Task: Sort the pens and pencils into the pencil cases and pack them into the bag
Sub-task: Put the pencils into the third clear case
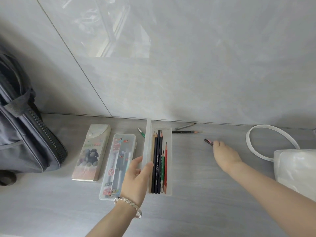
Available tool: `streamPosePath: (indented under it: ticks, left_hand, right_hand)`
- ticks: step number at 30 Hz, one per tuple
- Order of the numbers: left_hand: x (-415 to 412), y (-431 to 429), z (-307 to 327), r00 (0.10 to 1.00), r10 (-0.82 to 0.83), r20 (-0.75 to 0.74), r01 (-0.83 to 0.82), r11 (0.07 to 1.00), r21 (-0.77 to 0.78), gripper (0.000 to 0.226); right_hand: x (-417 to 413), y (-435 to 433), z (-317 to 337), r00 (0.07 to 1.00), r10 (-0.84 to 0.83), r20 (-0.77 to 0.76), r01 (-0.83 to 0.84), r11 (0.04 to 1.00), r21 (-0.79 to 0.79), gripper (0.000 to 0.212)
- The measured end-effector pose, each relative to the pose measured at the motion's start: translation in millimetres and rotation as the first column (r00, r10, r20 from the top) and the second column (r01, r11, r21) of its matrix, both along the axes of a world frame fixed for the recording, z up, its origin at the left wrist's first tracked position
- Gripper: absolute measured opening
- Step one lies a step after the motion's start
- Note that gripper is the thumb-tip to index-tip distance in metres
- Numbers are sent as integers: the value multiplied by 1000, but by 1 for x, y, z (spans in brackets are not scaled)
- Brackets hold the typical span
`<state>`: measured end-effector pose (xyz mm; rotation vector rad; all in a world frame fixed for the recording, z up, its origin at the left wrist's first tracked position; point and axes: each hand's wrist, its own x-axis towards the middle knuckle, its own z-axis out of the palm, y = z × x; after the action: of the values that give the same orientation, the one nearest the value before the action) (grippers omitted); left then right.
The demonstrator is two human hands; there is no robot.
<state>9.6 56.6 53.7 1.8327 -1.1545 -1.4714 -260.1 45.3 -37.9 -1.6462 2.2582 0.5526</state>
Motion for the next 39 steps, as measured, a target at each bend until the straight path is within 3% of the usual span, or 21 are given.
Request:
streamPosePath:
  ticks: [4,6,8,11,13,16,19,22,24,25,27,29,30,32,36,39]
  left_hand:
    - [3,2,-1,1000,0,4,0,1000,5,47]
    - [5,2,-1,1000,-6,-10,6,1000,14,47]
    - [5,3,-1,1000,-27,-9,27,1000,16,43]
    - [5,4,1,999,-53,-7,53,998,19,26]
    - [4,5,2,997,-81,-2,81,997,19,26]
    - [3,6,3,992,-114,-54,116,993,35,41]
    - [3,9,6,990,-127,-57,128,992,14,36]
    - [5,9,5,994,-105,-42,105,994,-7,23]
    - [7,9,3,995,-94,-37,94,996,-10,22]
    - [8,10,4,995,-91,-34,91,996,-13,23]
    - [8,10,4,996,-89,-29,89,996,-12,25]
    - [8,11,4,995,-92,-36,92,996,-14,43]
    - [7,11,3,995,-98,-27,98,995,-13,51]
    - [5,13,2,994,-110,-9,110,994,-25,52]
    - [3,16,3,992,-118,-46,116,993,-28,63]
    - [4,16,2,994,-107,-35,106,994,-42,55]
  right_hand:
    - [7,8,7,937,-155,312,181,982,-55,19]
    - [16,8,17,880,-61,471,183,959,-217,24]
    - [31,8,37,812,198,549,76,897,-436,27]
    - [54,11,66,671,687,281,-303,599,-741,34]
    - [66,16,70,542,832,113,-492,424,-760,38]
    - [77,22,62,422,906,-16,-683,307,-662,38]
    - [80,27,54,383,921,-70,-745,263,-613,44]
    - [81,34,60,489,871,50,-593,374,-713,35]
    - [83,40,74,597,719,355,-241,583,-776,27]
    - [85,41,83,597,561,574,16,707,-707,24]
    - [89,39,92,416,199,887,432,815,-386,17]
    - [94,34,89,234,-23,972,604,787,-127,18]
    - [99,33,88,199,-67,978,632,771,-76,19]
    - [111,33,84,225,-83,971,627,775,-80,23]
    - [128,37,76,528,-51,848,493,831,-257,40]
    - [131,42,75,678,-18,735,390,856,-339,62]
